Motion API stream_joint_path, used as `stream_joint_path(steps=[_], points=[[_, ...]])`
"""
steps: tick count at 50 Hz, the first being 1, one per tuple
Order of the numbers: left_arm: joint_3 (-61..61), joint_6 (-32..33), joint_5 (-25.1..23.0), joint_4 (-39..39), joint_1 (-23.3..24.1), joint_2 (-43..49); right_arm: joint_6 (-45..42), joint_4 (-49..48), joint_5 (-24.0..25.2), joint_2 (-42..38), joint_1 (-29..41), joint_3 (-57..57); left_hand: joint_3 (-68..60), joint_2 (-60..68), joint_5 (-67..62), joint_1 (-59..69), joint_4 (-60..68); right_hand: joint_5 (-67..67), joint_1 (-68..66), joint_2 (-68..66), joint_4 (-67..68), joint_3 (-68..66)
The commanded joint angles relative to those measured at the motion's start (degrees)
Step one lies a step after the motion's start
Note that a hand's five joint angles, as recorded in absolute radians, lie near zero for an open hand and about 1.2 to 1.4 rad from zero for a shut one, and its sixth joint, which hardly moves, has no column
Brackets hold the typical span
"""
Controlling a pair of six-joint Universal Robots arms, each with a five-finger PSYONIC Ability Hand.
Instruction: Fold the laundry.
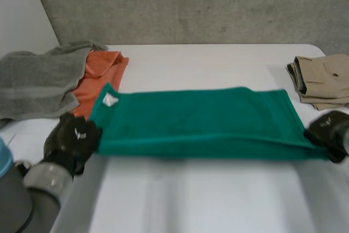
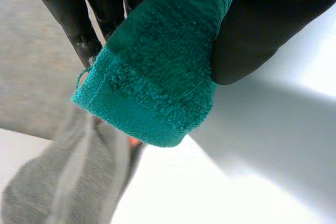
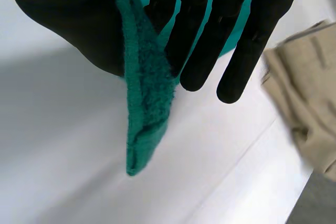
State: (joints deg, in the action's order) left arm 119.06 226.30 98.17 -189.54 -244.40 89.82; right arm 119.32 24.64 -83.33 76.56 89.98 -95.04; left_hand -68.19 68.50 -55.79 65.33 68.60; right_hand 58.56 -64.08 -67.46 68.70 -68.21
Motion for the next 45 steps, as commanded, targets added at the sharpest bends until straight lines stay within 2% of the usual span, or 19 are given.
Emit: stream_joint_path(steps=[1,4,9,14,21,25,28,30,31,32,33,38,45], points=[[0.74,1.16,-1.14,6.29,2.26,0.52,-5.42,-0.45,-0.61,2.98,-1.83,-3.57,-11.81,11.5,-14.21,14.67,11.4,11.44,-15.92,-12.54,11.3,-11.79],[-2.33,1.16,-2.28,2.95,2.26,5.97,-3.74,-4.94,-0.44,1.93,-1.56,-3.13,-11.81,11.5,-14.21,14.67,11.4,11.44,-15.92,-12.54,11.3,-11.79],[-10.75,1.07,-1.85,-2.14,2.26,14.92,-1.98,-15.65,-1.13,-7.18,1.15,1.42,-11.81,11.5,-14.21,14.67,11.4,11.44,-15.92,-12.54,11.3,-11.79],[-17.97,1.16,-1.23,-5.14,2.26,21.17,-1.81,-21.3,-2.89,-14.15,4.94,7.49,-11.81,11.5,-14.21,14.67,11.4,11.44,-15.92,-12.54,11.3,-11.79],[-31.14,1.6,5.0,-8.13,2.35,32.41,-1.63,-25.96,-4.92,-22.85,6.08,16.72,-11.5,11.19,-13.9,14.36,11.09,11.44,-15.92,-12.54,11.3,-11.79],[-38.0,1.69,6.15,-8.04,2.61,38.21,-1.45,-27.28,-4.74,-27.42,6.35,21.64,-9.65,9.34,-12.05,12.51,9.24,11.44,-15.92,-12.54,11.3,-11.79],[-42.05,1.86,6.59,-8.13,3.14,41.3,-1.37,-29.38,-4.74,-30.93,7.13,26.29,-1.28,0.97,-3.68,4.14,0.87,11.44,-15.92,-12.54,11.3,-11.79],[-46.1,2.04,6.77,-8.13,3.67,43.68,-1.02,-31.05,-4.92,-32.43,7.75,28.41,22.72,-23.02,20.31,-19.85,-23.12,11.44,-15.92,-12.54,11.3,-11.79],[-47.41,2.13,7.03,-8.13,3.67,44.21,-0.58,-31.93,-5.09,-33.05,8.1,29.38,34.98,-35.28,32.57,-32.11,-35.38,3.17,-7.65,-4.27,3.03,-3.52],[-48.56,2.21,7.38,-8.22,3.84,44.65,0.82,-33.51,-5.27,-33.75,8.54,30.35,47.59,-47.89,45.19,-44.73,-48.0,-48.04,43.56,46.93,-48.17,47.69],[-50.48,2.48,8.26,-8.13,4.02,45.09,1.7,-34.22,-5.27,-33.93,8.81,30.53,58.19,-58.5,55.79,-55.33,-58.6,-58.56,54.08,57.46,-58.7,58.21],[-53.49,2.65,10.2,-8.13,4.99,44.39,7.5,-35.54,-5.27,-32.18,9.07,30.8,58.19,-58.5,55.79,-55.33,-58.6,-58.56,54.08,57.46,-58.7,58.21],[-52.7,2.48,10.02,-8.22,5.69,39.38,17.35,-35.11,-4.13,-25.32,8.55,29.92,58.19,-58.5,55.79,-55.33,-58.6,-58.56,54.08,57.46,-58.7,58.21]])
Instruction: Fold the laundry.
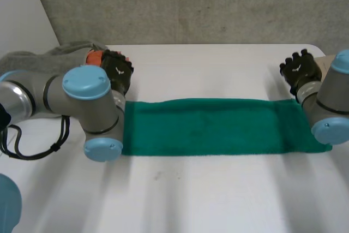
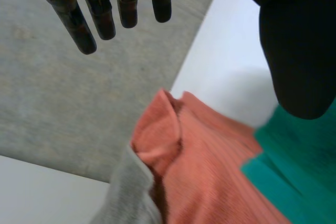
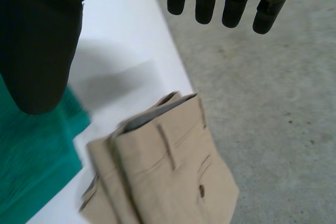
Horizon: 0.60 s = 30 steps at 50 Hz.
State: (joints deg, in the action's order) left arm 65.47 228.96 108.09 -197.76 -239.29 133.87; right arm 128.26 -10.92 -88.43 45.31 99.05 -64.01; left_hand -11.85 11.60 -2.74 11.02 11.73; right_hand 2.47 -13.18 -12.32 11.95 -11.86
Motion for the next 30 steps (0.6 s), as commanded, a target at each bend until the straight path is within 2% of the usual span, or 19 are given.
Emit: stream_joint_path(steps=[1,4,11,13,16,20,24,30], points=[[1.15,-0.26,0.19,0.09,0.58,-5.01,9.02,0.46,1.24,6.46,-0.52,-1.12,1.85,-1.6,2.74,-1.02,-1.73,-2.47,3.18,2.32,-1.95,1.86],[3.17,-0.44,0.1,0.35,0.58,-6.25,9.99,1.07,2.99,8.13,-1.05,-1.82,1.85,-1.6,2.74,-1.02,-1.73,-2.47,3.18,2.32,-1.95,1.86],[13.88,-1.4,-0.25,1.06,0.49,-12.56,10.43,13.01,5.54,14.54,-5.09,-10.68,1.64,-1.39,2.52,-0.81,-1.52,-0.56,1.27,0.41,-0.04,-0.05],[18.79,-3.06,-0.6,0.8,0.4,-15.72,10.69,16.78,9.38,17.69,-7.63,-15.94,1.81,-1.55,2.69,-0.97,-1.69,7.65,-6.94,-7.8,8.17,-8.27],[23.72,-7.01,-1.47,0.27,0.49,-19.06,10.7,18.13,15.01,20.34,-10.7,-22.44,1.85,-1.6,2.74,-1.02,-1.73,10.38,-9.67,-10.53,10.91,-11.0],[27.68,-13.07,-5.15,0.35,0.75,-22.06,10.61,15.5,19.51,20.88,-14.05,-29.06,1.81,-1.56,2.69,-0.97,-1.69,11.07,-10.36,-11.22,11.59,-11.68],[29.8,-17.91,-8.85,0.36,0.67,-23.82,10.34,9.44,19.87,20.61,-15.46,-32.14,1.64,-1.39,2.52,-0.81,-1.52,11.74,-11.03,-11.89,12.27,-12.36],[30.07,-20.13,-10.01,0.27,0.49,-24.09,9.91,3.98,19.35,15.18,-16.96,-31.36,1.47,-1.22,2.35,-0.64,-1.35,12.75,-12.04,-12.89,13.27,-13.36]])
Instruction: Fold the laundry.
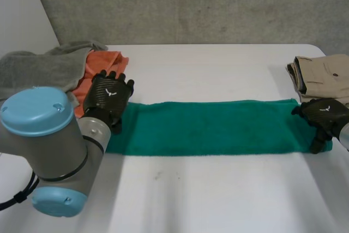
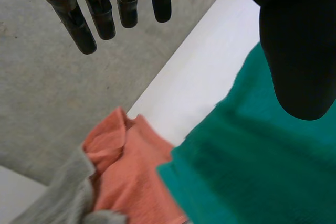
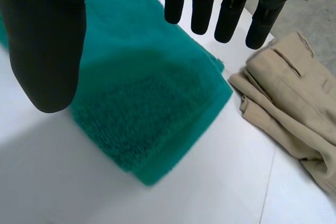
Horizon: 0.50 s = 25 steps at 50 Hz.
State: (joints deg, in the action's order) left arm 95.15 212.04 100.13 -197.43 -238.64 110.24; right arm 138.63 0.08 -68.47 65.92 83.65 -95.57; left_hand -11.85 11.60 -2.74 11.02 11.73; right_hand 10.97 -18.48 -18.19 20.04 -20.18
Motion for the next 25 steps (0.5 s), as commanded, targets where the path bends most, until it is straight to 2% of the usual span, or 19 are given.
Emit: stream_joint_path(steps=[1,3,4,7,8,11,19,22,25], points=[[0.39,-3.21,-2.04,0.03,-0.25,-0.38,-0.56,-7.02,-0.7,-6.32,-1.73,0.55,1.47,-1.22,2.36,-0.64,-1.35,6.25,-8.74,-9.03,7.18,-7.04],[0.39,-3.3,-2.04,0.03,-0.25,-0.38,-0.73,-7.02,-0.96,-7.21,-2.08,1.26,1.64,-1.39,2.53,-0.81,-1.52,19.48,-21.98,-22.27,20.42,-20.28],[0.39,-3.3,-2.04,0.03,-0.25,-0.38,-0.91,-7.54,-2.18,-7.82,-2.69,2.13,1.64,-1.39,2.53,-0.81,-1.52,58.63,-61.12,-61.42,59.57,-59.43],[0.56,-3.3,-1.87,0.03,-0.25,-0.47,-1.34,-8.25,-6.74,-7.39,-4.36,2.76,1.64,-1.39,2.53,-0.81,-1.52,59.03,-61.52,-61.81,59.96,-59.82],[0.56,-3.3,-1.69,0.03,-0.25,-0.73,-1.7,-9.21,-10.94,-7.04,-5.59,3.02,1.64,-1.39,2.53,-0.81,-1.52,59.03,-61.52,-61.81,59.96,-59.82],[0.65,-3.3,-1.6,0.03,-0.25,-1.78,-2.75,-11.41,-13.88,-6.08,-6.65,2.32,1.64,-1.39,2.53,-0.81,-1.52,59.03,-61.52,-61.81,59.96,-59.82],[2.06,-3.38,-1.87,0.03,-0.6,-6.0,-15.57,-13.0,-14.85,-0.36,-7.71,1.61,1.64,-1.39,2.53,-0.81,-1.52,59.03,-61.52,-61.81,59.96,-59.82],[2.85,-3.38,-1.78,0.21,-0.87,-7.14,-15.59,-13.17,-15.03,0.17,-6.48,2.05,1.81,-1.55,2.7,-0.98,-1.69,59.03,-61.52,-61.81,59.96,-59.82],[3.81,-3.38,-1.87,0.21,-1.22,-8.38,-15.06,-13.7,-14.5,2.54,1.4,2.75,1.81,-1.55,2.7,-0.98,-1.69,59.03,-61.52,-61.81,59.96,-59.82]])
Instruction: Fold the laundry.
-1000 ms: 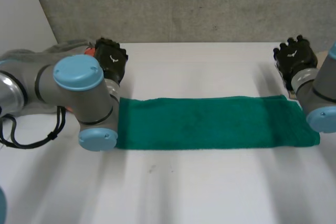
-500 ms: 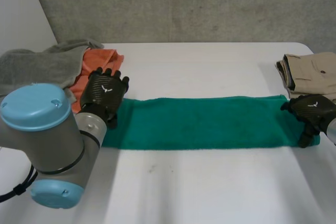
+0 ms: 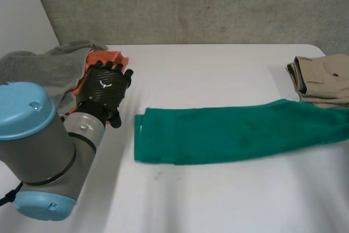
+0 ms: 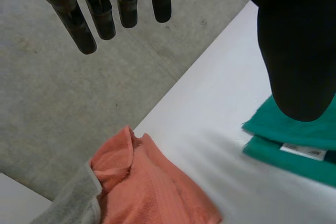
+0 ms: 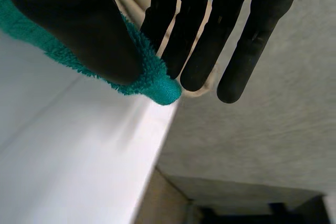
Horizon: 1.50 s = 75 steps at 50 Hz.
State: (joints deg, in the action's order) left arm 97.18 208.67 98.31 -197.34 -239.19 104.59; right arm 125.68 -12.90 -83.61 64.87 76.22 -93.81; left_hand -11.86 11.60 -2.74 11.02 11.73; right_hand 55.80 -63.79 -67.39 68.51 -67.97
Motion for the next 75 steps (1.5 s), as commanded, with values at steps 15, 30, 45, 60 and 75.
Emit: stream_joint_path(steps=[15,30,45,60,75], points=[[4.78,-0.37,0.04,0.11,-1.89,-6.76,-1.14,-17.95,12.23,-5.53,51.2,4.24,1.86,-1.6,2.74,-1.02,-1.73,14.2,-16.21,-12.61,11.49,-12.03],[3.46,-0.46,-0.14,-0.5,-1.45,-5.53,0.24,-15.58,12.16,-11.89,59.49,6.62,1.86,-1.6,2.74,-1.02,-1.73,-55.8,53.79,57.39,-58.51,57.97],[-2.08,-2.04,-0.05,-0.76,3.73,-0.53,26.02,2.09,5.92,0.17,36.73,-4.36,1.86,-1.6,2.74,-1.02,-1.73,-55.8,53.79,57.39,-58.51,57.97],[-1.64,-1.95,0.21,-0.41,4.61,-0.87,16.78,1.83,3.63,-1.15,30.83,-2.79,1.86,-1.6,2.74,-1.02,-1.73,14.2,-16.21,-12.61,11.49,-12.03],[3.01,-2.04,0.22,-0.06,3.03,-7.2,26.45,3.4,0.56,-0.89,46.38,7.24,1.86,-1.6,2.74,-1.02,-1.73,-31.65,29.63,33.24,-34.35,33.81]])
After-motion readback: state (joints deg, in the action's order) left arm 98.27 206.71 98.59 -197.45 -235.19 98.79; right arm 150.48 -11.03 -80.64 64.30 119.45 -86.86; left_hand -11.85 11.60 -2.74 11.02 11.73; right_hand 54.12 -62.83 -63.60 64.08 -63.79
